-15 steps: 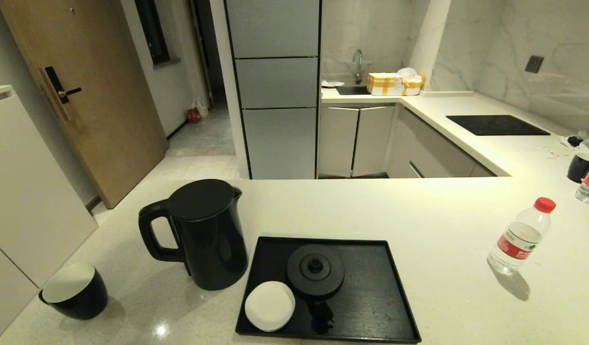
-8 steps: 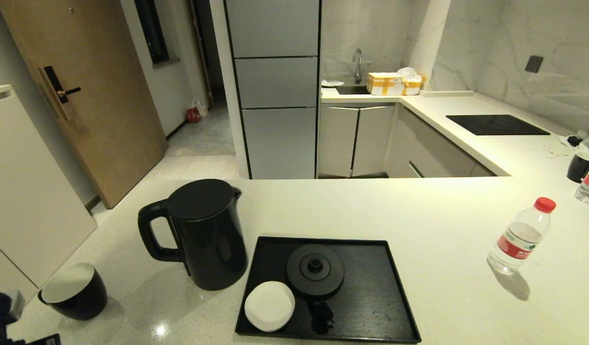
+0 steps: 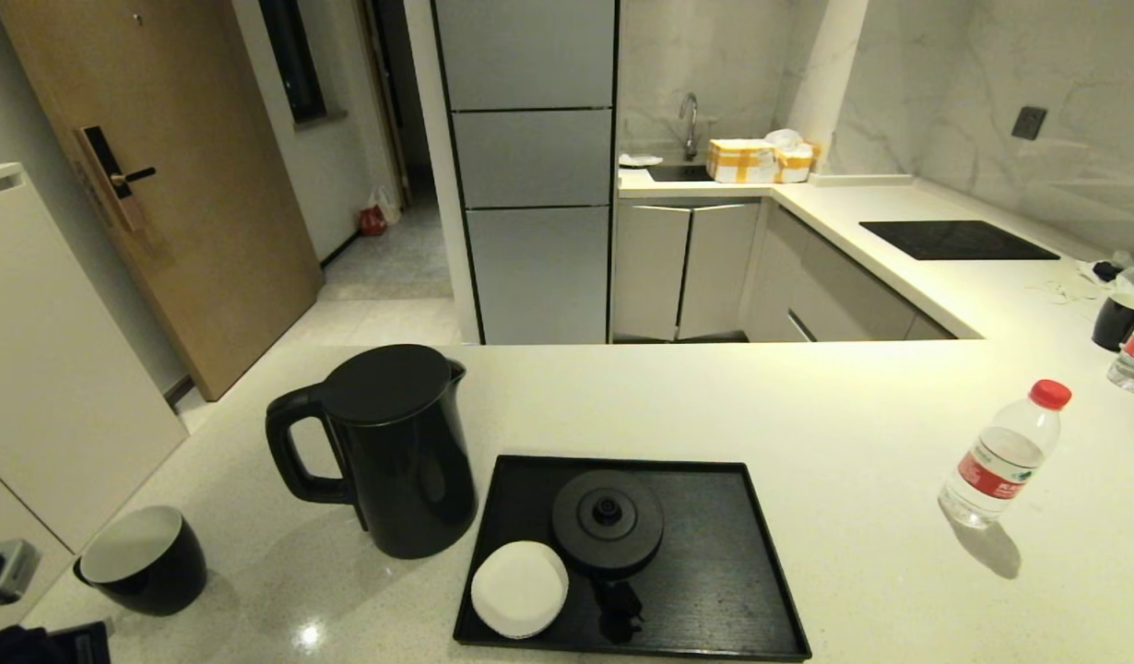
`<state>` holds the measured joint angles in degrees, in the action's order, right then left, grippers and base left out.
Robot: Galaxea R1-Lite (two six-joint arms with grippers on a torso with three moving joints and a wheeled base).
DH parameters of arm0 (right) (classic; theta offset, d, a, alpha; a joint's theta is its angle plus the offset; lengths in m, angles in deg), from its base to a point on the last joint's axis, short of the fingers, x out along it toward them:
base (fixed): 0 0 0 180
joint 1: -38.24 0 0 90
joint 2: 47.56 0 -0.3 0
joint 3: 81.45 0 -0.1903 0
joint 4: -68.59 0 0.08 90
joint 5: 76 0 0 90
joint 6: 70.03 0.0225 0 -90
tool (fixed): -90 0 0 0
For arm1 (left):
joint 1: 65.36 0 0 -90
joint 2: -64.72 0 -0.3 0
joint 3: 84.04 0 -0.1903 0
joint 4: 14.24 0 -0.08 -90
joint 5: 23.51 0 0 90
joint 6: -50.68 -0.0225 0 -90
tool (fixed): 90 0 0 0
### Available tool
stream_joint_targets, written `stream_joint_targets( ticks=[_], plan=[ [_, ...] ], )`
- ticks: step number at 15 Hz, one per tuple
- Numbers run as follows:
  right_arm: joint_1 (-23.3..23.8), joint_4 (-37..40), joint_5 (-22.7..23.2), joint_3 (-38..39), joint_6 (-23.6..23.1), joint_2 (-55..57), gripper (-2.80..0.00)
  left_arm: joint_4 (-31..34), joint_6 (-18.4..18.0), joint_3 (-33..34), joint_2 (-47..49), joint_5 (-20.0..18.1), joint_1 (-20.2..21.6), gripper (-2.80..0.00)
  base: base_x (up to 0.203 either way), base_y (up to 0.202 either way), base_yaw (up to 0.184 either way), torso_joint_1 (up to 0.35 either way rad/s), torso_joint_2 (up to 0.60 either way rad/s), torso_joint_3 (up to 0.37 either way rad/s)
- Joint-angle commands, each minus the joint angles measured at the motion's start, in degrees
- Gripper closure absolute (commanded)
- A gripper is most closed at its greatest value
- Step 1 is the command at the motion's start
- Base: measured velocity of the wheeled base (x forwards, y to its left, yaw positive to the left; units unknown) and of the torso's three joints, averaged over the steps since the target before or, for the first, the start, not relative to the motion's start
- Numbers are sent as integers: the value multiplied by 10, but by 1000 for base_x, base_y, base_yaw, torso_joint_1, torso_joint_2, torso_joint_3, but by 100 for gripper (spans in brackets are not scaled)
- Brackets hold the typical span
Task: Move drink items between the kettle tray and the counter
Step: Return the tea cup to its original position
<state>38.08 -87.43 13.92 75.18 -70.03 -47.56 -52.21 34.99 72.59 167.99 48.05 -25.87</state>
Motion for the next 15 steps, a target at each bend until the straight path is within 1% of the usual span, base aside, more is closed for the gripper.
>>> stream_joint_targets(
  ticks=[1,2,5,6,7,8,9,10,11,12,13,15],
  plan=[
    [0,0,0,2,0,0,0,54,-13,0,-49,-6,20,0,0,0,0,0,0,0],
    [0,0,0,2,0,0,0,74,-16,0,-57,-7,22,0,0,0,0,0,0,0],
    [0,0,0,2,0,0,0,74,-18,0,-44,-7,31,0,0,0,0,0,0,0],
    [0,0,0,2,0,0,0,73,-26,0,-43,-15,40,0,0,0,0,0,0,0],
    [0,0,0,2,0,0,0,75,-37,0,-39,-36,50,0,0,0,0,0,0,0],
    [0,0,0,2,0,0,0,75,-39,0,-38,-38,50,0,0,0,0,0,0,0],
    [-1,0,0,2,0,0,0,75,-55,0,-29,-51,67,-280,0,0,0,0,0,0],
    [-1,0,0,2,0,0,0,74,-71,0,-22,-63,77,-280,0,0,0,0,0,0],
    [0,0,0,2,0,0,0,73,-87,0,-15,-88,91,-280,0,0,0,0,0,0],
    [0,0,0,2,0,0,0,71,-109,0,-5,-124,125,-280,0,0,0,0,0,0],
    [0,0,0,2,0,0,0,69,-133,0,7,-162,149,-280,0,0,0,0,0,0],
    [0,0,0,2,0,0,0,49,-160,0,27,-214,172,-280,0,0,0,0,0,0]
  ],
)
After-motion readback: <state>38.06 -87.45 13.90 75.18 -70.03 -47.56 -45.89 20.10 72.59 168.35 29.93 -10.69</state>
